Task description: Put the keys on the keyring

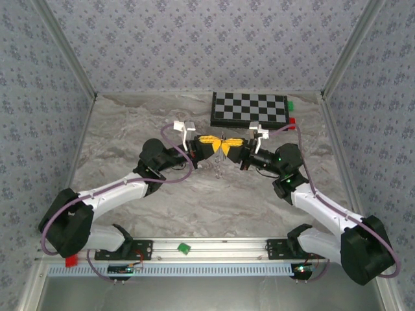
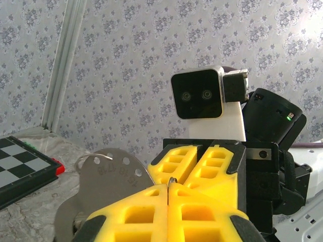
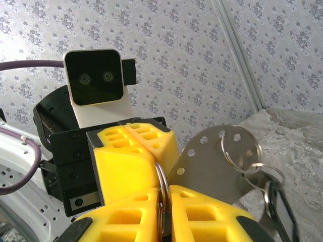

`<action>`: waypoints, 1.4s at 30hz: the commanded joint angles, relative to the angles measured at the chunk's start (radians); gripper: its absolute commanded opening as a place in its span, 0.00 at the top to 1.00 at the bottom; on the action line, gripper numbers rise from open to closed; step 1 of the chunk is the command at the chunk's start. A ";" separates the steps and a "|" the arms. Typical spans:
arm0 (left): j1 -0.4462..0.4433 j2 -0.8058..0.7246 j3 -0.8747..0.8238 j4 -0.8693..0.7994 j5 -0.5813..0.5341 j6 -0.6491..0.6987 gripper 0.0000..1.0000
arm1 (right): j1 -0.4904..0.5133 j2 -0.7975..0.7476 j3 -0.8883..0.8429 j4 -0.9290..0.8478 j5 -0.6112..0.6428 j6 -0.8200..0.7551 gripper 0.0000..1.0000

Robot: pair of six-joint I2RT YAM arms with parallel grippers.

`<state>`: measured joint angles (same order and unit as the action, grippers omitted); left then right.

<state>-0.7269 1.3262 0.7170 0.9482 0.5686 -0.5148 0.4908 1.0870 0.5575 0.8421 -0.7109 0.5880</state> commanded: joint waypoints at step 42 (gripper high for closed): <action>0.084 -0.206 -0.056 -0.429 0.052 0.244 0.67 | 0.132 0.290 0.971 -1.878 0.208 -1.014 1.00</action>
<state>-0.6456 1.1309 0.6617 0.5362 0.6048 -0.3141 0.5957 1.3315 1.4368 -0.7979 -0.6018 -0.2943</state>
